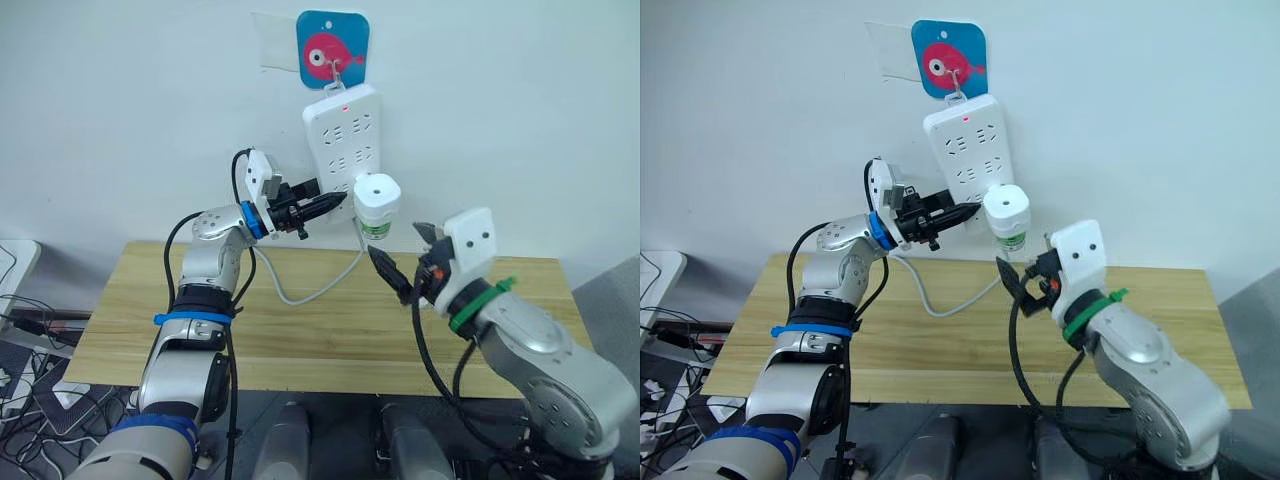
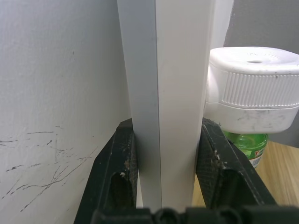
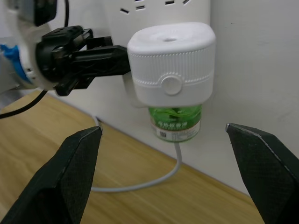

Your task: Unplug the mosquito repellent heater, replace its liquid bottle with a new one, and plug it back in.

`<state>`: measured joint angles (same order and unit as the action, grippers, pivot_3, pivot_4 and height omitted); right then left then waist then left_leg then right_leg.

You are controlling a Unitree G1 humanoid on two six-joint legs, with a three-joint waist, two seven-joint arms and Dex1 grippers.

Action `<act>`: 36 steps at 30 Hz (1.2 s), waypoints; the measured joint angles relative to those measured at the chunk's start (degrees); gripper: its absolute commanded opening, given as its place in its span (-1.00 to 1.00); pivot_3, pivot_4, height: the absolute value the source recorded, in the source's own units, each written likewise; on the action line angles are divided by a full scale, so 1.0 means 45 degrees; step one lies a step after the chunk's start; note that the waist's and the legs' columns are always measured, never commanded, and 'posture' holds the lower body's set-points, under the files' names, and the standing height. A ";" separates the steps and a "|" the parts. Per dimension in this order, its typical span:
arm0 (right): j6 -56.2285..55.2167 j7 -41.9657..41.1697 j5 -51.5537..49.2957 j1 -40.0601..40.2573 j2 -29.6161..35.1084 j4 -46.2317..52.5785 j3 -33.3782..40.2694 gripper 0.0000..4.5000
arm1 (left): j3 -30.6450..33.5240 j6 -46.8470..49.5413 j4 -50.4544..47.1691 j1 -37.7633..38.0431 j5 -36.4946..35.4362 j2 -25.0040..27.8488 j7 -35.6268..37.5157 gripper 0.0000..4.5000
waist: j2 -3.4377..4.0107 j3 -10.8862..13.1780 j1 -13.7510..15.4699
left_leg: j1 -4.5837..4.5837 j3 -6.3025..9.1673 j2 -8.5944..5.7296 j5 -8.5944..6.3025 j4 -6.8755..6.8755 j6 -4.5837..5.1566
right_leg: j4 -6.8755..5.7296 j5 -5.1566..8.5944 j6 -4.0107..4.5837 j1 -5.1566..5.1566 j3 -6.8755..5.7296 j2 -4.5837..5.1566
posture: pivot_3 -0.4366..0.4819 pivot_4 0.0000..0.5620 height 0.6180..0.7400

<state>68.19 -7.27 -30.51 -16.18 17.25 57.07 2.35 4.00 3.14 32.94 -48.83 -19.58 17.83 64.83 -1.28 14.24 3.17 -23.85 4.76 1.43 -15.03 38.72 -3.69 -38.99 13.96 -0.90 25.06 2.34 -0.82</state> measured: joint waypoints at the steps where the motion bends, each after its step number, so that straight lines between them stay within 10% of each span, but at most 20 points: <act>1: 0.0011 -0.0178 -0.0134 0.0000 0.0158 0.0059 0.0236 0.97 | -0.0002 -0.0009 0.0044 -0.0009 0.0000 -0.0002 0.0012 -0.39 | 0.0000 0.0000 0.0000 | -0.0001 -0.0001 -0.0001 0.0000 -0.0001 0.0000 | 0.0001 0.0000 -0.0001 0.0000 0.0000 0.0000 | 0.33 -0.23 1.00; 14: -0.0635 -0.0545 -0.0500 -0.0280 0.0770 -0.0404 0.0451 -0.96 | -0.0006 -0.0024 0.0164 -0.0088 0.0039 0.0017 0.0176 -0.39 | -0.0001 0.0001 0.0008 | -0.0006 -0.0001 -0.0001 0.0000 -0.0003 0.0001 | 0.0006 0.0000 -0.0001 0.0002 0.0000 0.0000 | 0.35 -0.20 1.00; 16: -0.0645 -0.0520 -0.0506 -0.0249 0.0767 -0.0402 0.0456 -0.98 | -0.0013 -0.0025 0.0254 -0.0158 0.0098 0.0074 0.0179 -0.39 | -0.0004 0.0003 0.0008 | -0.0006 -0.0001 -0.0001 0.0000 -0.0002 0.0000 | 0.0005 0.0000 -0.0001 0.0002 -0.0001 0.0000 | 0.36 -0.17 1.00; 26: -0.0989 -0.0893 -0.1034 -0.0286 0.0878 -0.0455 0.0472 -1.00 | -0.0013 0.0139 0.0163 0.0190 0.0395 0.1941 0.0573 0.98 | 0.0000 0.0013 -0.0183 | 0.0011 -0.0003 0.0021 -0.0001 -0.0024 0.0001 | -0.0003 0.0004 0.0006 0.0011 0.0003 -0.0016 | 0.48 -0.07 1.00; 36: -0.2008 -0.1157 -0.0881 -0.0855 0.1013 -0.1302 -0.0860 -1.00 | 0.0917 0.2739 -0.6778 0.5200 -0.1600 0.3994 0.0733 0.98 | -0.0008 0.0088 -0.0116 | 0.0034 0.0012 0.0036 0.0005 -0.0097 -0.0009 | 0.0002 0.0025 0.0035 0.0015 -0.0008 -0.0004 | 0.63 0.01 1.00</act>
<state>59.16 -12.47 -34.48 -20.03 21.81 51.21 -1.52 8.12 15.46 2.43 -25.43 -26.78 35.80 68.12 -1.32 14.64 2.64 -23.70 4.82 1.60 -15.00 38.28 -3.72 -38.99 14.08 -0.74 25.13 2.30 -0.84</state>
